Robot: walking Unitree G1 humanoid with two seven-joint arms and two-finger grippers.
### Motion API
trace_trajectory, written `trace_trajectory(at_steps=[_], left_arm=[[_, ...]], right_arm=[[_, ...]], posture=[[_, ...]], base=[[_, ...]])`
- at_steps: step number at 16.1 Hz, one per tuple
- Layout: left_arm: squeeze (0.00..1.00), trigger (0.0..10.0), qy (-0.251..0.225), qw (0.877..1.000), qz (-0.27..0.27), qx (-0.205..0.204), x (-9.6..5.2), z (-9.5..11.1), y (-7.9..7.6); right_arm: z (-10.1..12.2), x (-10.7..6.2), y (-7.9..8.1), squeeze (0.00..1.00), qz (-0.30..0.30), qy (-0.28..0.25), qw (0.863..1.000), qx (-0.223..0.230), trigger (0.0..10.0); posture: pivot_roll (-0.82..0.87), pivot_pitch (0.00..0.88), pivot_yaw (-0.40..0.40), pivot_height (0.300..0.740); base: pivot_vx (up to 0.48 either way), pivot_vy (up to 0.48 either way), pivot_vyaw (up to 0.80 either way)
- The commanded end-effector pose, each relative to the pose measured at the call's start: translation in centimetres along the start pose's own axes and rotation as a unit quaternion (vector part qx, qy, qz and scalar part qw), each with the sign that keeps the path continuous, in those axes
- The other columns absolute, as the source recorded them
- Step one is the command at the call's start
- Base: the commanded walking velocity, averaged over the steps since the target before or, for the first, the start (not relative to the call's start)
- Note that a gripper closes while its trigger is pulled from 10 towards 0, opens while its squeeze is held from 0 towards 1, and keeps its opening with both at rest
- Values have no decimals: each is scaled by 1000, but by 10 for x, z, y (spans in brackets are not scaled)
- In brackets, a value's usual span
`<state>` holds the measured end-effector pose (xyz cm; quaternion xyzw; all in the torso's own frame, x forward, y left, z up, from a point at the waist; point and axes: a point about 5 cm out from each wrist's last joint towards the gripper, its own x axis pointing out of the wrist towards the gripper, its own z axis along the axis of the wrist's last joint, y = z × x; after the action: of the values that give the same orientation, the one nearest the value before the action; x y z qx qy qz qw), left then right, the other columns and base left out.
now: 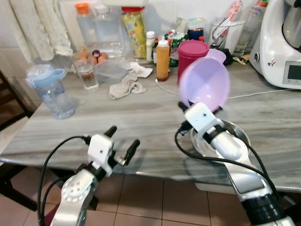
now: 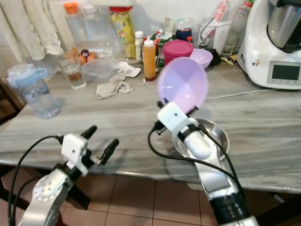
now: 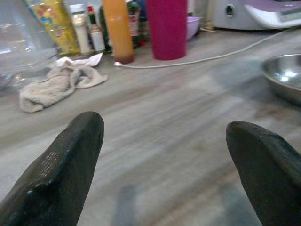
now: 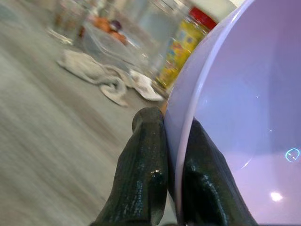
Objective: Setting the table
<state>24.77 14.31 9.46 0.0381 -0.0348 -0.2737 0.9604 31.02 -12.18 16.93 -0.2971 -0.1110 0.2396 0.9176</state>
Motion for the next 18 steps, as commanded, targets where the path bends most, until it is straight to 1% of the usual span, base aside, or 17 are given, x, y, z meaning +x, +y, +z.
trace_trajectory(at_steps=[1, 2, 4, 7, 8, 9, 13, 16, 18], left_arm=[[0, 10000, -8, 1000, -16, 14, 1, 7, -2], [0, 10000, -5, 1000, -20, 17, -1, 8, -2], [0, 10000, -4, 1000, -20, 17, -2, 8, -2], [0, 10000, -6, 999, -33, 13, -3, 8, -2], [0, 10000, -6, 999, -37, 12, -3, 8, -2], [0, 10000, -5, 999, -39, 10, -3, 8, -2], [0, 10000, -5, 999, -46, 9, -1, 8, -2], [0, 10000, -8, 998, -56, 8, 5, 13, -6], [0, 10000, -10, 998, -60, 8, 7, 16, -7]], right_arm=[[8, 6, 1, 0, 18, -11, 1000, 3, 10000], [8, 11, 4, 0, 45, 2, 999, 22, 10000], [8, 13, 8, 0, 77, 9, 996, 33, 10000], [1, 11, 21, 0, 131, 47, 989, 55, 10000], [2, 10, 23, 0, 140, 50, 987, 55, 10000], [0, 7, 26, 0, 157, 68, 984, 58, 10000], [0, 2, 35, 0, 188, 77, 977, 72, 10000], [6, -3, 42, 0, 218, 80, 969, 82, 10000], [8, -5, 43, 0, 229, 86, 967, 77, 10000]], posture=[[-214, 94, 47, 740], [-211, 95, 46, 740], [-208, 92, 47, 740], [-207, 89, 51, 740], [-208, 89, 54, 740], [-211, 89, 57, 740], [-222, 87, 69, 740], [-224, 88, 74, 740], [-223, 89, 75, 740]], base=[[0, 0, 0], [0, 0, 0], [0, 0, 0], [0, 0, 0], [0, 0, 0], [0, 0, 0], [0, 0, 0], [0, 0, 0], [0, 0, 0]])
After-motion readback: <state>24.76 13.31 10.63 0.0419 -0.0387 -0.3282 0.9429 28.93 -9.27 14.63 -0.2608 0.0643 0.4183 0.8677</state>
